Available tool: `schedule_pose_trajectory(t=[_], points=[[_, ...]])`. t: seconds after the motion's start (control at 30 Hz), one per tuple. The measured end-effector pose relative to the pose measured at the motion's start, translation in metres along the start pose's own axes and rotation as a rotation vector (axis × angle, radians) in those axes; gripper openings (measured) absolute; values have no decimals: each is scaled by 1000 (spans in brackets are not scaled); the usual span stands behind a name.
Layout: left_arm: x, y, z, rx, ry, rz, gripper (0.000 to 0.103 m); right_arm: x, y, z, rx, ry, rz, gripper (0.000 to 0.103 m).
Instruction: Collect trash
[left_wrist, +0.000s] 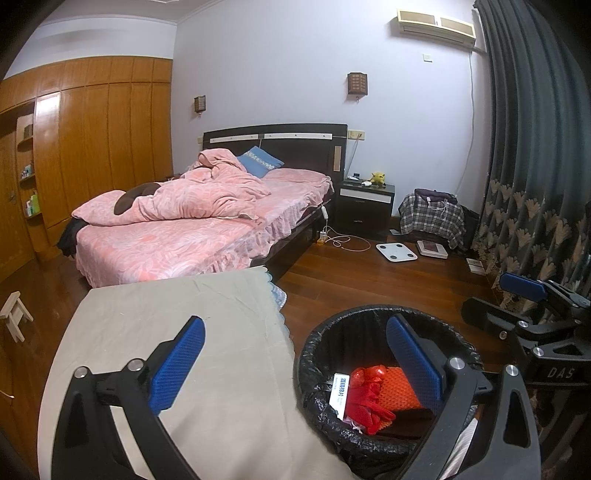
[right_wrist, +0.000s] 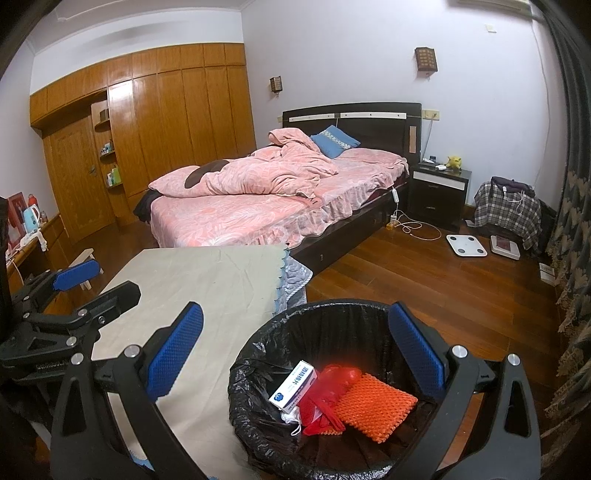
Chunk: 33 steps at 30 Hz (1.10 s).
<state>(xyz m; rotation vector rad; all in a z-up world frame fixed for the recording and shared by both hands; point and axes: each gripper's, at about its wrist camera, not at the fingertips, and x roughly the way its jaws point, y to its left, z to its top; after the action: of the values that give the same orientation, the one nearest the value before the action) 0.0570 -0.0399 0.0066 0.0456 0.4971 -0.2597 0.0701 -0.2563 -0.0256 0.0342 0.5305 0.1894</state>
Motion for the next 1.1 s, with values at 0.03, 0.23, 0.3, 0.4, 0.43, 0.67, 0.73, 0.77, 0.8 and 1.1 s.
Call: schedule_pose_trajectory(t=[0.03, 0.23, 0.3, 0.4, 0.43, 0.67, 0.73, 0.77, 0.8, 1.1], points=[[1, 0, 0, 0, 0, 1, 97, 0, 0, 0, 1, 0, 0, 98], [-1, 2, 1, 0, 0, 1, 97, 0, 0, 0, 1, 0, 0, 98], [-1, 2, 1, 0, -1, 1, 97, 0, 0, 0, 1, 0, 0, 98], [-2, 2, 1, 0, -2, 1, 97, 0, 0, 0, 1, 0, 0, 98], [-1, 2, 1, 0, -1, 1, 97, 0, 1, 0, 0, 0, 0, 98], [-2, 2, 1, 0, 0, 1, 97, 0, 0, 0, 1, 1, 0, 98], [-1, 2, 1, 1, 0, 2, 97, 0, 1, 0, 1, 1, 0, 98], [-1, 2, 1, 0, 0, 2, 97, 0, 0, 0, 1, 1, 0, 98], [-2, 2, 1, -1, 0, 1, 97, 0, 1, 0, 1, 1, 1, 98], [-2, 2, 2, 1, 1, 2, 97, 0, 1, 0, 1, 2, 0, 98]])
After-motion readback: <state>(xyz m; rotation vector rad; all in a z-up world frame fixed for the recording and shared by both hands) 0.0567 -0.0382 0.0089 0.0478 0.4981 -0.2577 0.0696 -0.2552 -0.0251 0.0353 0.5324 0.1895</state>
